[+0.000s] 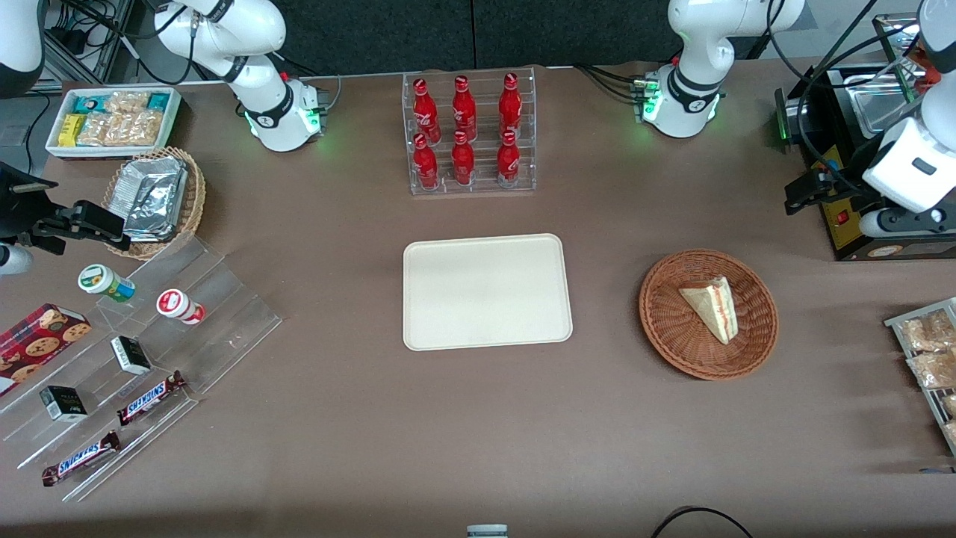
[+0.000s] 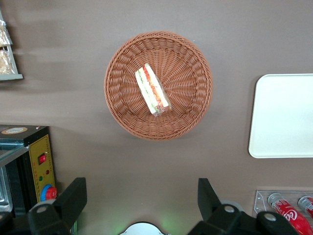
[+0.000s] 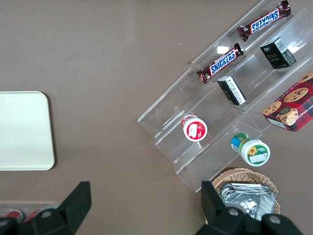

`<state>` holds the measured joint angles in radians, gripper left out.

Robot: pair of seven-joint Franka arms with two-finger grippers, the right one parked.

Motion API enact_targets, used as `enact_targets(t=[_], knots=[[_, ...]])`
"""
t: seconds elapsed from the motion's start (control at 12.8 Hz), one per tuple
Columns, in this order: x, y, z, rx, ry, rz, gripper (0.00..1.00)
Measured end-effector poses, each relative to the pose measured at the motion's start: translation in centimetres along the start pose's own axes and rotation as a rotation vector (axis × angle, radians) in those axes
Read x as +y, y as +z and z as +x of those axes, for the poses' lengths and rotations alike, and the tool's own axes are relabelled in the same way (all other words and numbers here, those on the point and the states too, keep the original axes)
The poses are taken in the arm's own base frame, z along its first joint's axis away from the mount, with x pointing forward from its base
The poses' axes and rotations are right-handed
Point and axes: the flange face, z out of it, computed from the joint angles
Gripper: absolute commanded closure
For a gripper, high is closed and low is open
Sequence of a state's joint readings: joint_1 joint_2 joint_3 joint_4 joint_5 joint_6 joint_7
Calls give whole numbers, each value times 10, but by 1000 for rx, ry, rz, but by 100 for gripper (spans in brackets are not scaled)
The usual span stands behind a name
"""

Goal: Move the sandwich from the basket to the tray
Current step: 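Move the left gripper over the wicker basket above the sandwich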

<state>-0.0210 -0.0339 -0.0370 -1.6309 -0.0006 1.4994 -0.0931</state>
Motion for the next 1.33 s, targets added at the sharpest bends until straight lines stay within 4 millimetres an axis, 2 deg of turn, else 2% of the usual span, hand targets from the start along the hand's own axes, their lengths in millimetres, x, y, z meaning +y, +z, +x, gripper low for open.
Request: enact_targets(t=[0.23, 0.39, 0.78, 1.33], knots=[[0, -2, -1, 1, -1, 0, 0], [-1, 9, -1, -19, -1, 2, 0], [-6, 70, 9, -38, -9, 36, 0], [-5, 167, 15, 14, -140, 31, 0]])
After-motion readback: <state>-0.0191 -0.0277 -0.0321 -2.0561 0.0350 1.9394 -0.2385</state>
